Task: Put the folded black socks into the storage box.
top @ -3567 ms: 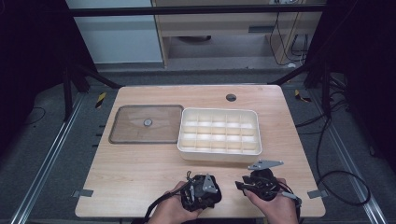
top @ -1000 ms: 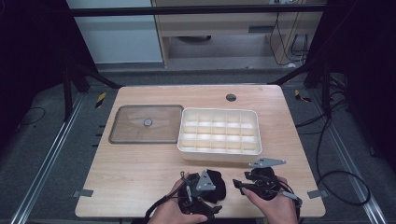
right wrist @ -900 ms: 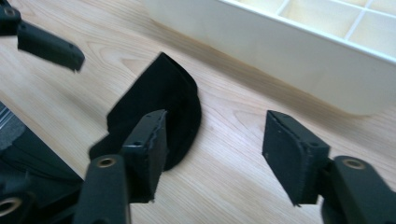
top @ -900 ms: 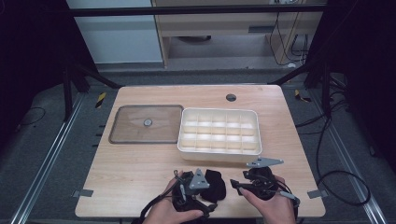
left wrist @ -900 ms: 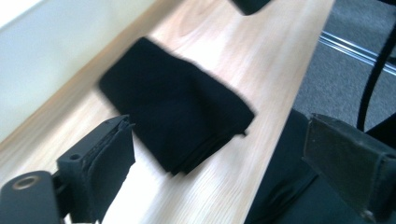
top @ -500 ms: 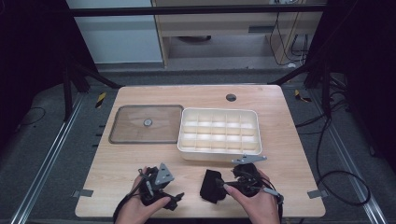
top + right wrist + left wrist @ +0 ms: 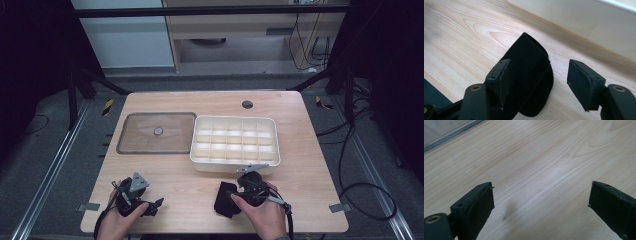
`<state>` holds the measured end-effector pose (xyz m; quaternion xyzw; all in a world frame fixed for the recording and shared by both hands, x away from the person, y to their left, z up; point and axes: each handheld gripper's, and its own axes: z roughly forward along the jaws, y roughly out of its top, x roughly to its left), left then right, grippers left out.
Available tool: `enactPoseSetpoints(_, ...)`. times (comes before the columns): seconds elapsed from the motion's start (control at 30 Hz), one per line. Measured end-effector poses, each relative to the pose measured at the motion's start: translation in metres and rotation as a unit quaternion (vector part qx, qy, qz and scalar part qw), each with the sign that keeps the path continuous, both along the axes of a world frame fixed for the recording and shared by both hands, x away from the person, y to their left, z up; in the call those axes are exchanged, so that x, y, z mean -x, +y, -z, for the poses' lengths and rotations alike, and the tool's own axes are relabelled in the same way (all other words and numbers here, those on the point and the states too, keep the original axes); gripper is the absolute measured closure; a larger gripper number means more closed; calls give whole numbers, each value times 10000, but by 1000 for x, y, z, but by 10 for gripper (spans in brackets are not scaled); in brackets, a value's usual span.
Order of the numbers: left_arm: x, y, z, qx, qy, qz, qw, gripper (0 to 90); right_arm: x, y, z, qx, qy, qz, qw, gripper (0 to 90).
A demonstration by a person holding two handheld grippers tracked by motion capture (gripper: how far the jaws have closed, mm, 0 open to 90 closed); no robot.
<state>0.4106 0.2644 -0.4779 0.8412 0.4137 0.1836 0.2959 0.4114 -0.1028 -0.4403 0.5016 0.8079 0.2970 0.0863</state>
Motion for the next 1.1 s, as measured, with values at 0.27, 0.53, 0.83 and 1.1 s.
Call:
enactPoseSetpoints(0.27, -9, 27, 5, 252, 75, -536, 9982, 55, 0, 0, 13, -71, 203, -12, 9998, 335)
enactPoseSetpoints(0.53, -9, 29, 6, 231, 93, -543, 9982, 57, -1, 8, 18, -84, 264, -83, 9996, 356)
enactPoseSetpoints(0.83, -10, 29, 7, 215, 145, -532, 9982, 60, -5, 12, 22, -104, 348, -93, 9993, 364)
enactPoseSetpoints(1.1, -9, 28, 8, 215, 169, -498, 9984, 65, -4, 11, 25, -144, 444, -64, 9989, 365)
